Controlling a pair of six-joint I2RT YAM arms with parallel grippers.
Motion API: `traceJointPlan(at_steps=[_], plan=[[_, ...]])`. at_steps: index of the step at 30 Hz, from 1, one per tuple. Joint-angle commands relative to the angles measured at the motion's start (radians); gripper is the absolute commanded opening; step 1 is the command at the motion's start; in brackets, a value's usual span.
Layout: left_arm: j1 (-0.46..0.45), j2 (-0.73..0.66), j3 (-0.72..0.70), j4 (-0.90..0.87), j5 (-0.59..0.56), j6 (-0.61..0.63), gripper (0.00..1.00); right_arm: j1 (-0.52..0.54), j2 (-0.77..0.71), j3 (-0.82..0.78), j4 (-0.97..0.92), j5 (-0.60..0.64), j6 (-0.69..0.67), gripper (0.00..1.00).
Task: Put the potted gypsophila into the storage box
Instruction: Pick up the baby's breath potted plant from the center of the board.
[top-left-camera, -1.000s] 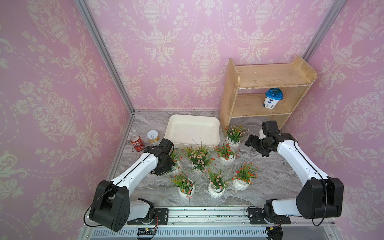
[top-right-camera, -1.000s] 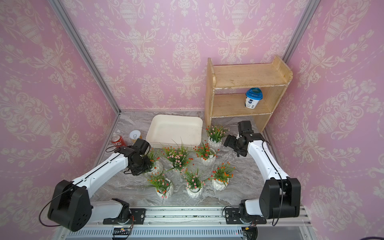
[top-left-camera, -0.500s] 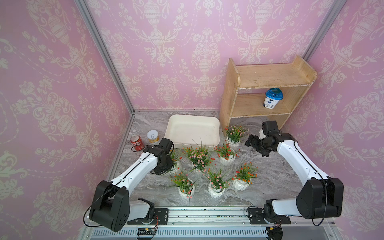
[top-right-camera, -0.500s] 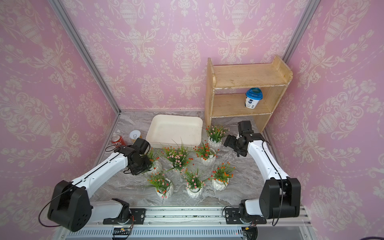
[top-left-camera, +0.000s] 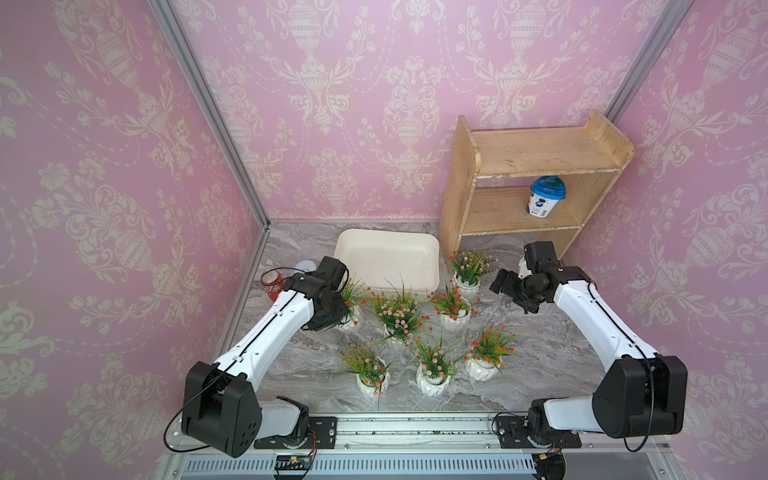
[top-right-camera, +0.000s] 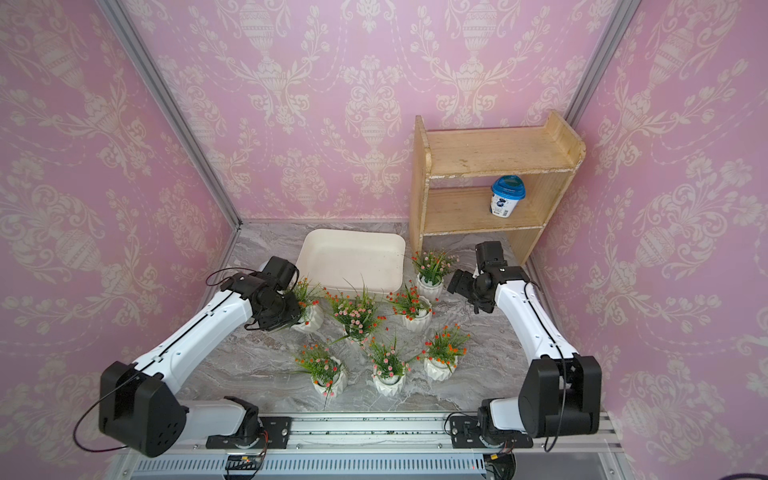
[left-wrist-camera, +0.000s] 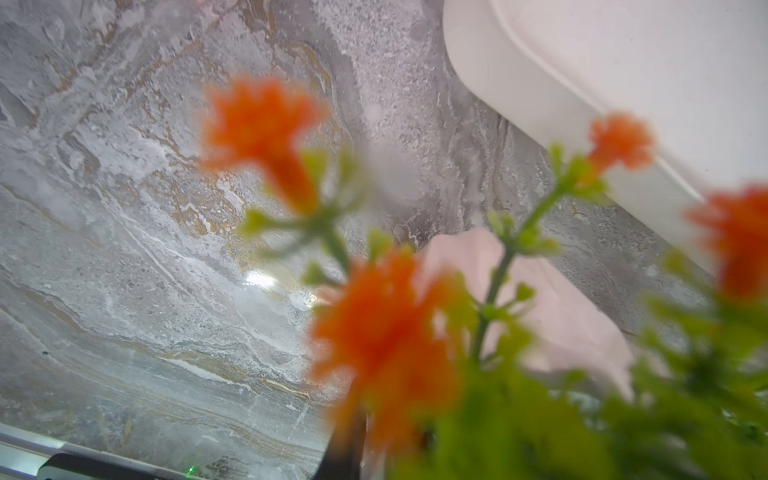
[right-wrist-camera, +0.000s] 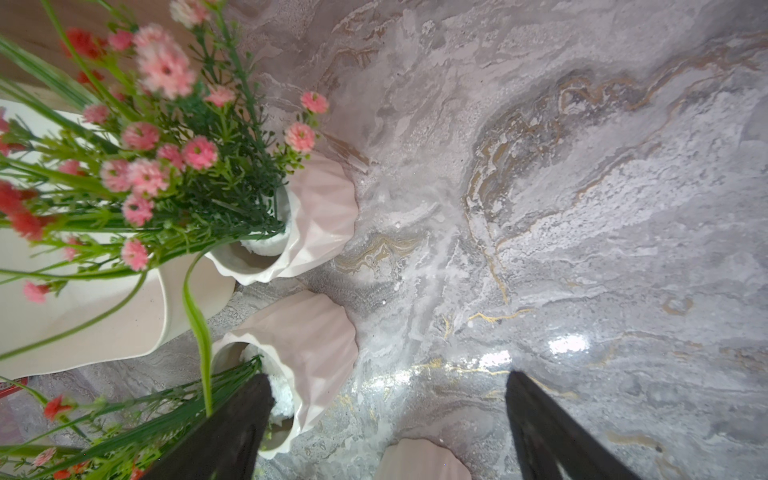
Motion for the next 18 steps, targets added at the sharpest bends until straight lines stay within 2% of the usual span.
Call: traceJointPlan(at_steps=[1,10,18], plan=[[0.002,0.029,0.124,-0.066,-0.046,0.099,0.0,-0.009,-0.015,-0.01,-0.015,0.005,-0.023,0.91],[0.055,0.176,0.415,-0.131,-0.084,0.254,0.0,-0.016,-0.034,-0.03,-0.01,0.014,-0.029,0.91],[0.088,0.413,0.724,-0.094,-0.107,0.345,0.0,-0.025,-0.014,-0.003,-0.011,0.002,-0.035,0.9]])
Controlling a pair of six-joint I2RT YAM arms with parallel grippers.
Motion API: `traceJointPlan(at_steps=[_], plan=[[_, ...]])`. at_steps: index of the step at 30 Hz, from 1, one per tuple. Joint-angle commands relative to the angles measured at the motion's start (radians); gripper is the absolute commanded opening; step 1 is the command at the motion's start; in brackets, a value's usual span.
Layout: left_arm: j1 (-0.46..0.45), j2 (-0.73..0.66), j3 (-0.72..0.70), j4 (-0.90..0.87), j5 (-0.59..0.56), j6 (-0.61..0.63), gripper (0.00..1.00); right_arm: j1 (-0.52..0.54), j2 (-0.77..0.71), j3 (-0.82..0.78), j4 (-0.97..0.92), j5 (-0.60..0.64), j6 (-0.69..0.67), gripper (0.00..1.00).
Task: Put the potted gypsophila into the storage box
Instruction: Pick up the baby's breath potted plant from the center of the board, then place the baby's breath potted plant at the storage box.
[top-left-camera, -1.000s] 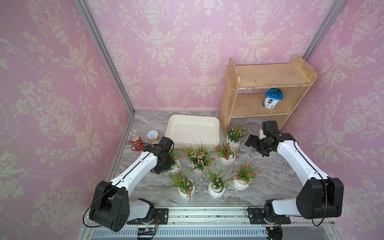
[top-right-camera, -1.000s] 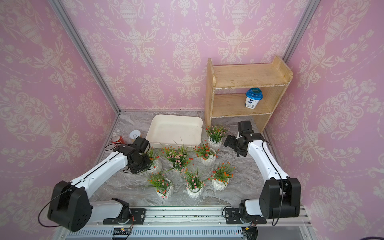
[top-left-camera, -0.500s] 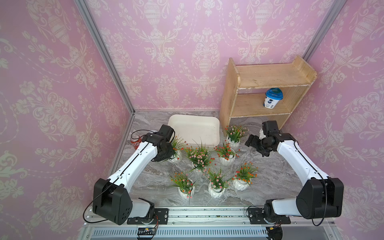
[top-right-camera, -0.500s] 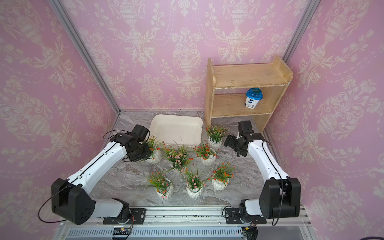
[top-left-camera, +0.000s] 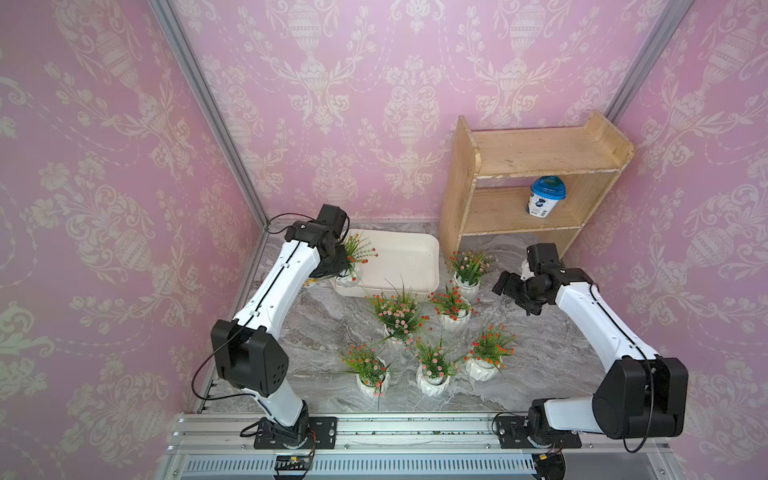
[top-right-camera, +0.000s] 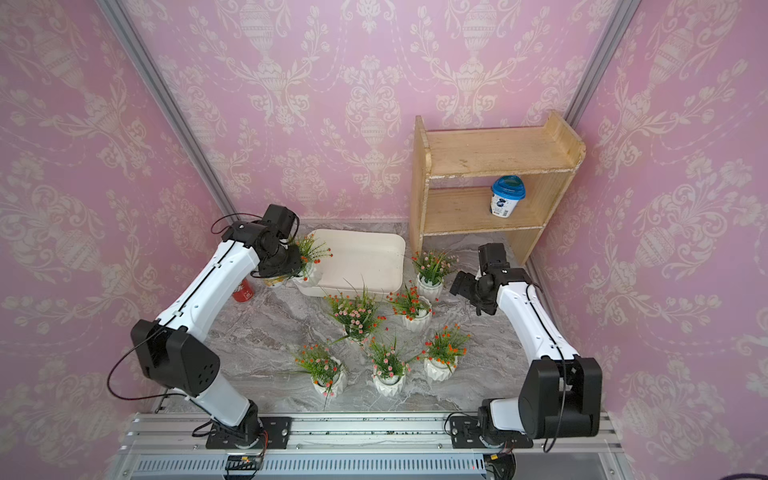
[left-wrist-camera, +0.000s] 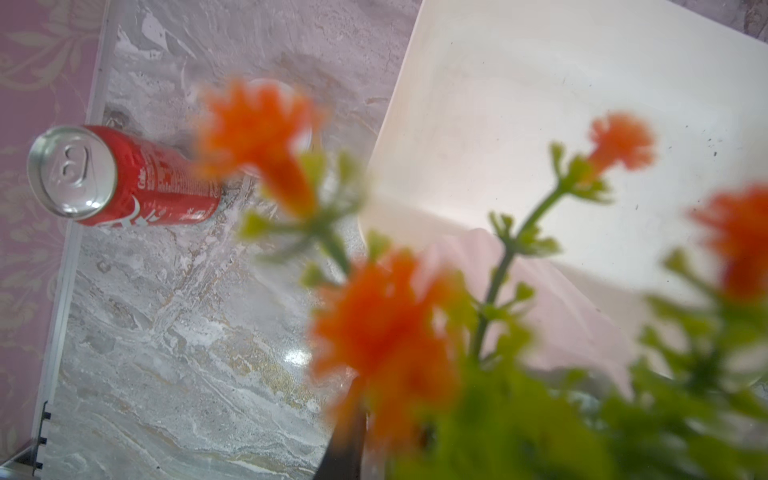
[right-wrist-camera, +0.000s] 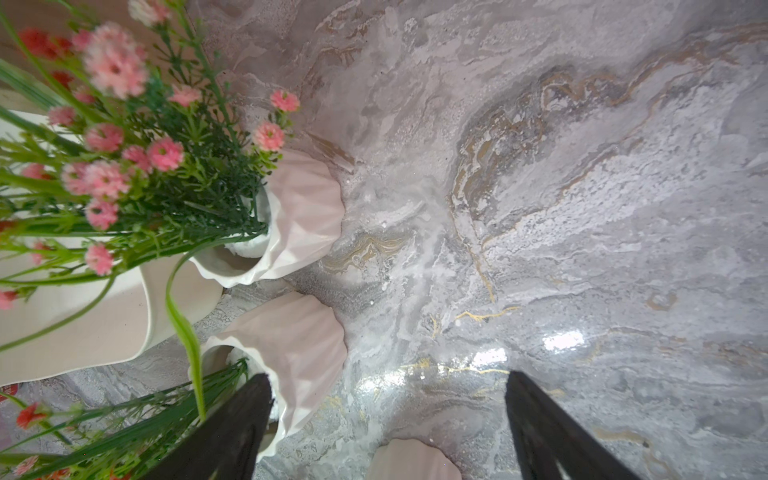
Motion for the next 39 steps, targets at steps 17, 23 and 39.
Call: traceJointPlan(at_steps=[17,23,39], plan=[[0.066,0.586,0.702,-0.059,-0.034,0.132,0.0,-0.036,0.003,0.03,-0.044,0.023,-0.042,0.91],[0.072,0.719,0.869,-0.139,-0.019,0.124,0.0,-0.042,0.026,0.034,-0.036,0.016,-0.042,0.91],[0.081,0.777,0.87,-0.095,-0.031,0.079,0.0,-0.058,0.058,0.023,-0.03,0.001,-0.071,0.93]])
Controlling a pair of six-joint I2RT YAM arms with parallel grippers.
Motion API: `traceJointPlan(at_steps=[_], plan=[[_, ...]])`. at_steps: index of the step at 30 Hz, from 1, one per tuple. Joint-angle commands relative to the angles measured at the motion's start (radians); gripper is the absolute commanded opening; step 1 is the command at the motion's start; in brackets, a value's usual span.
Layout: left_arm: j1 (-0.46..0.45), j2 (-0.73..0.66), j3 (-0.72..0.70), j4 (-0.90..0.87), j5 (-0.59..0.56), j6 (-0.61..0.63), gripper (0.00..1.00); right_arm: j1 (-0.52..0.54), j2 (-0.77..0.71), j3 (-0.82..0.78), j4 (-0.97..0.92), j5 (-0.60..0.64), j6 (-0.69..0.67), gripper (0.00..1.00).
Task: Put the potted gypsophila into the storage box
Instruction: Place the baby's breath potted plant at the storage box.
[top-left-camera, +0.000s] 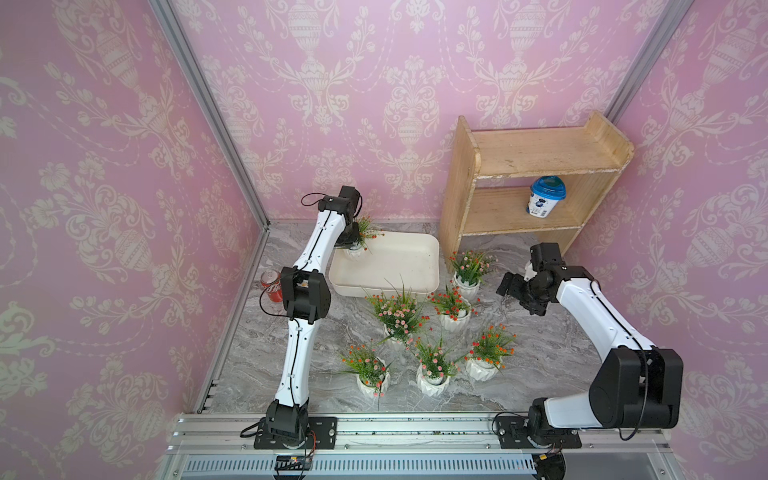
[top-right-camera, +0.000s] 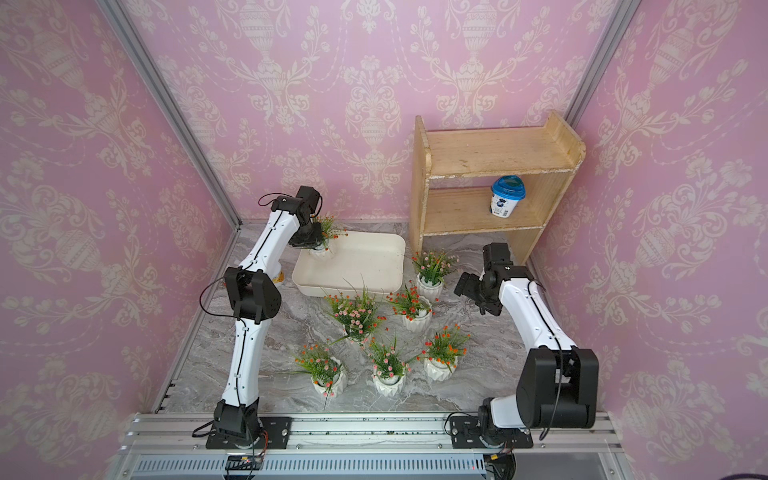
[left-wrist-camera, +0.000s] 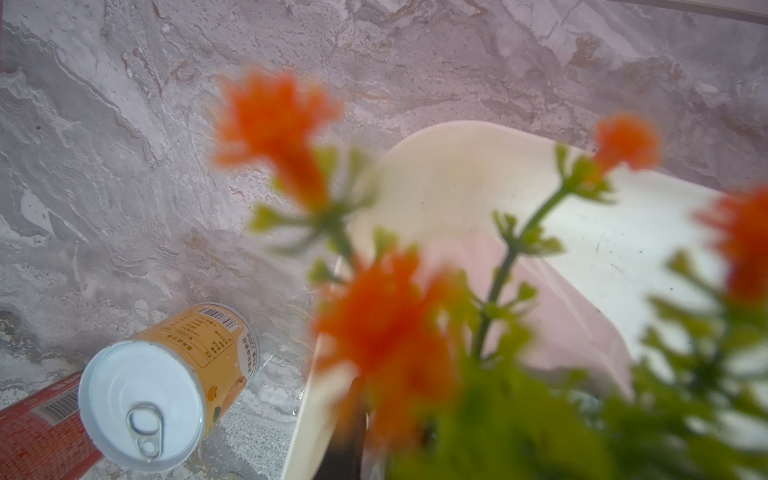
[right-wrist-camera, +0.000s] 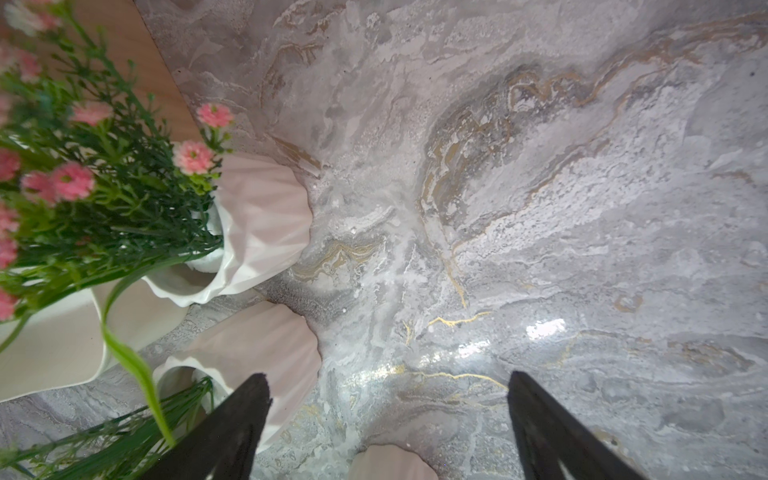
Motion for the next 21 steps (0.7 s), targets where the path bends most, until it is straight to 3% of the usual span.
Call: traceJointPlan(at_steps=[1,21], plan=[[0.013,0.009,0.042,0.025,-0.019,-0.033,0.0,-0.011,0.01,0.008,-0.009,-0.006,-0.033,0.93],[0.024,0.04,0.044,0.079,-0.071,-0.082,0.0,-0.016,0.01,-0.005,0.01,-0.029,-0.023,0.93]])
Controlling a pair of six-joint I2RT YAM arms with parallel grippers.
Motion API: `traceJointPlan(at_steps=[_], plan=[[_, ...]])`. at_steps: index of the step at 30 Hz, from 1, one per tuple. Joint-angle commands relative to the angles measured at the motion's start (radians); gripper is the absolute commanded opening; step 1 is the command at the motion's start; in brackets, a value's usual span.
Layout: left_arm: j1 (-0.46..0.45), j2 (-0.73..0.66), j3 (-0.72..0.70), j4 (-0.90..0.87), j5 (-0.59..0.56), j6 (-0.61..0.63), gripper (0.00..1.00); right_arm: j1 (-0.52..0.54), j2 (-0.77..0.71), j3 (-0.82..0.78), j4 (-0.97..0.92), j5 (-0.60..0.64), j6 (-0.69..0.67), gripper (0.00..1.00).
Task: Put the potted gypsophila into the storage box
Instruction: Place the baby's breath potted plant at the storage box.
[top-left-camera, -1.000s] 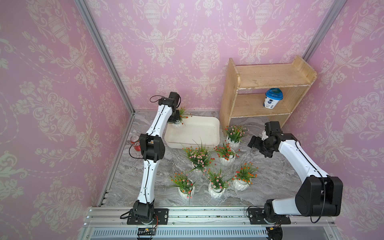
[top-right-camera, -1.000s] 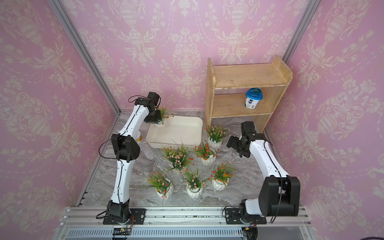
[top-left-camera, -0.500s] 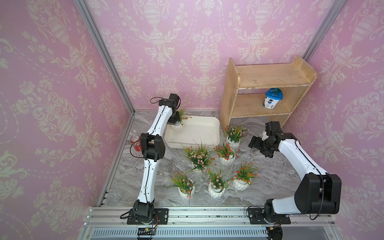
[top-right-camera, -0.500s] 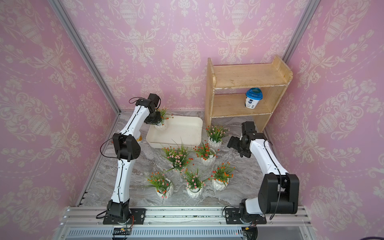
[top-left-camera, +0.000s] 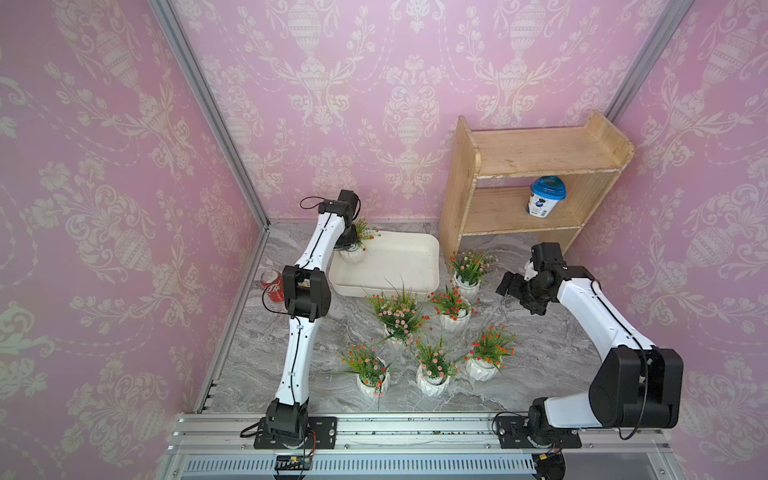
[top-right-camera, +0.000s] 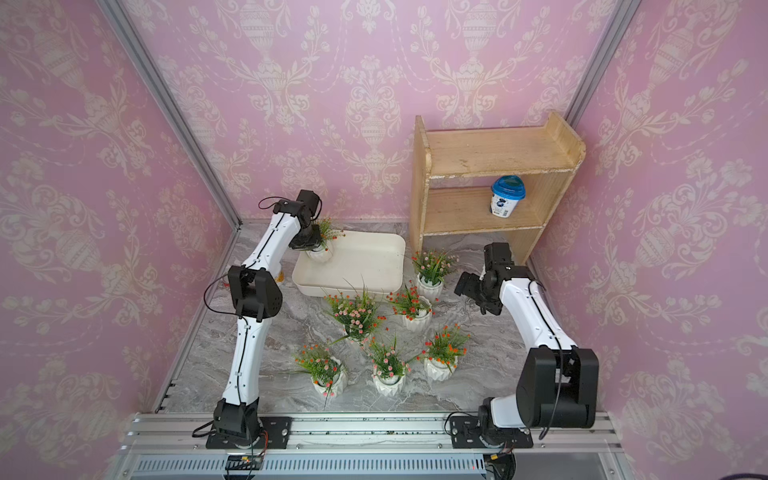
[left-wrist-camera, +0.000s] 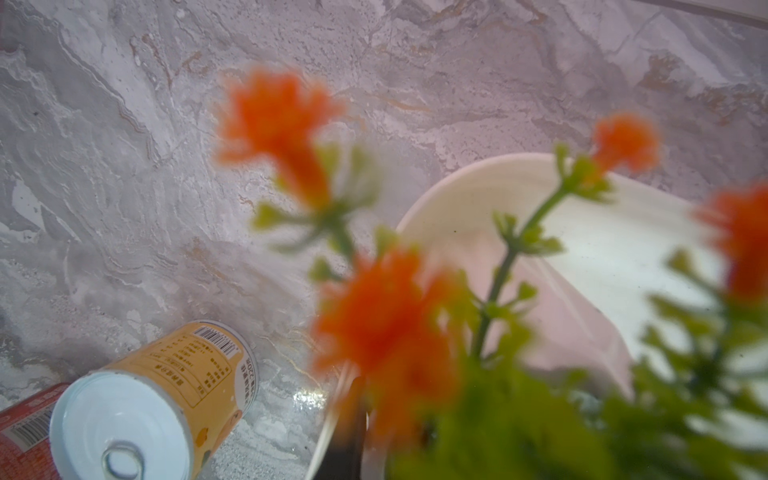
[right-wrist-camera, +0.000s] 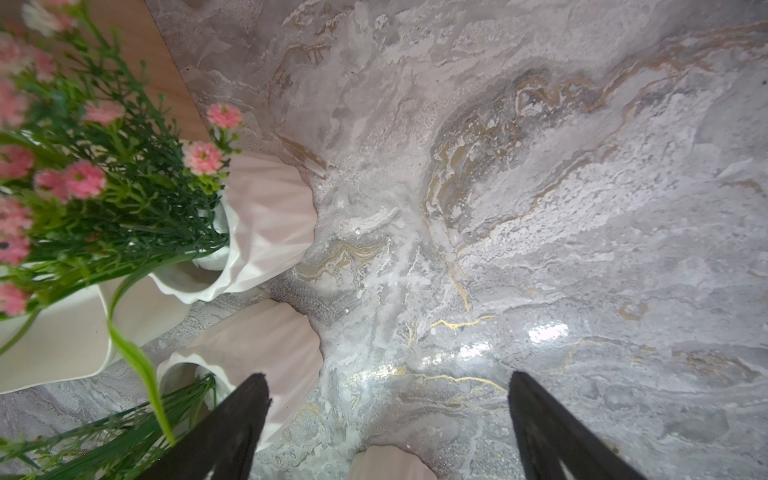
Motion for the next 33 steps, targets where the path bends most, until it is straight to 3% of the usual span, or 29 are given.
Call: traceJointPlan(at_steps=[1,13,33], plan=[[0.009,-0.007,0.041,0.04,-0.03,-0.035,0.0,-0.005,0.01,-0.006,0.002,-0.008,-0.005,0.93],[0.009,0.014,0.041,0.076,0.007,-0.074,0.0,-0.007,0.008,-0.012,-0.002,-0.002,-0.008,0.93],[0.009,0.017,0.044,0.093,0.03,-0.078,0.19,-0.012,-0.015,-0.031,-0.012,-0.004,-0.008,0.94]])
